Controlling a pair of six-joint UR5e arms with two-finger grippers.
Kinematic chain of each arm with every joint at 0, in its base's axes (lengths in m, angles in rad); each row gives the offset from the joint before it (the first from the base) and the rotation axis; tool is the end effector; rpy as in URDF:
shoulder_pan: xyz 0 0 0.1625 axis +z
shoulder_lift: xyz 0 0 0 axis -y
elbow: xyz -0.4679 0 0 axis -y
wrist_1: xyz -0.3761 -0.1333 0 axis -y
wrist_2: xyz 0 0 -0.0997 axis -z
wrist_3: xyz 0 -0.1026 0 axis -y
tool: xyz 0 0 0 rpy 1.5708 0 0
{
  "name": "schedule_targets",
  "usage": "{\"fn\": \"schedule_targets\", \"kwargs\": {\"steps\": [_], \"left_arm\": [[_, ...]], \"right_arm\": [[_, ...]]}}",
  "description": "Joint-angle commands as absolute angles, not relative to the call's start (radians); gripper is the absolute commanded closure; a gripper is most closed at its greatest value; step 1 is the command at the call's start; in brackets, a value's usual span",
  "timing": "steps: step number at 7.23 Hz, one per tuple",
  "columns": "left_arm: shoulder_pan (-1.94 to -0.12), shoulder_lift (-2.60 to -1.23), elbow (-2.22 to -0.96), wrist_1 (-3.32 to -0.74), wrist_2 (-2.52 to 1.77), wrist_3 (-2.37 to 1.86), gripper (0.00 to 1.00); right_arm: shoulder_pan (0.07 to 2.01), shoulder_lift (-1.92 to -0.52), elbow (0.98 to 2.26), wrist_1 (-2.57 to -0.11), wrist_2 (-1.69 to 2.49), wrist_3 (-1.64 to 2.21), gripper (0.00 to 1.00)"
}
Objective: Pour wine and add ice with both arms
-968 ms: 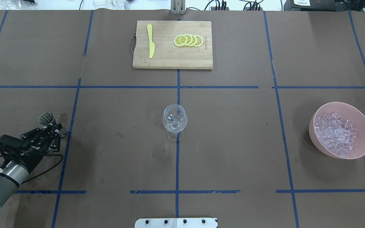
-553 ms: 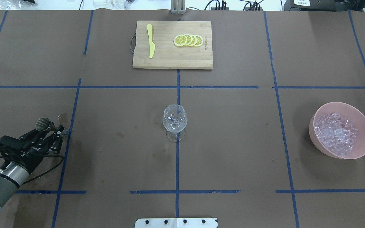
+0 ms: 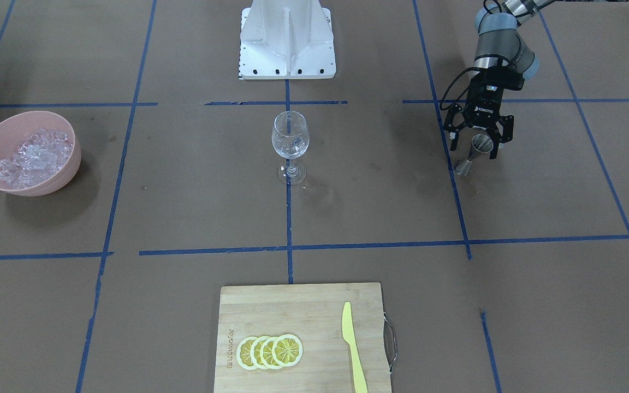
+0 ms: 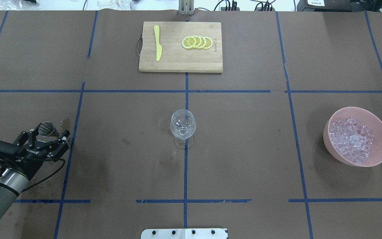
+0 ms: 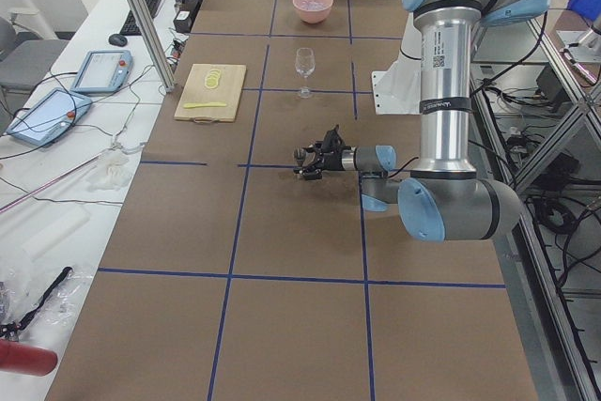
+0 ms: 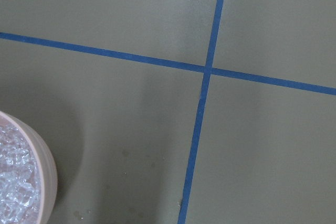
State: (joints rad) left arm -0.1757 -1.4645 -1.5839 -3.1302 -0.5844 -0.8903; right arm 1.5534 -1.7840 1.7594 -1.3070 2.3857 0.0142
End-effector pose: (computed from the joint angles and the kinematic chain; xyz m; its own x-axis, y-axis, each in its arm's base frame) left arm 0.3472 -0.2839 0.5695 0.6544 0.2364 -0.7182 0.6451 0.3210 0.6934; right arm 0.0518 -0.3915 0.6738 0.6830 -0.1705 0.7102 0.0072 0.9739 0.2269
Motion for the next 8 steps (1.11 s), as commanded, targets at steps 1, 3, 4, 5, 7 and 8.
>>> {"fn": "schedule_targets", "kwargs": {"steps": [1,3,4,5,7,8], "left_arm": [[-0.178,-1.462,-1.604,-3.177,-0.508,-0.887,0.01],[-0.181,-1.460,-1.656,-3.200,-0.509,-0.750,0.01],[-0.202,-1.444,-1.661,-3.221,-0.600,-0.702,0.00],[-0.310,-1.418,-1.661,-3.214,-0.776,-0.680,0.00],[-0.598,-1.413,-1.661,-3.106,-1.138,-0.551,0.00],[-0.776,-1.437,-1.664,-2.992,-1.340,-0.501,0.00]], "right_arm": [[1.552,-1.784,1.759,-1.307,2.387,0.015,0.00],[1.554,-1.784,1.759,-1.307,2.387,0.015,0.00],[1.554,-1.786,1.759,-1.307,2.387,0.014,0.00],[1.554,-1.789,1.759,-1.307,2.387,0.014,0.00],[1.554,-1.796,1.763,-1.307,2.390,0.014,0.00],[1.554,-1.796,1.761,-1.307,2.396,0.014,0.00]]}}
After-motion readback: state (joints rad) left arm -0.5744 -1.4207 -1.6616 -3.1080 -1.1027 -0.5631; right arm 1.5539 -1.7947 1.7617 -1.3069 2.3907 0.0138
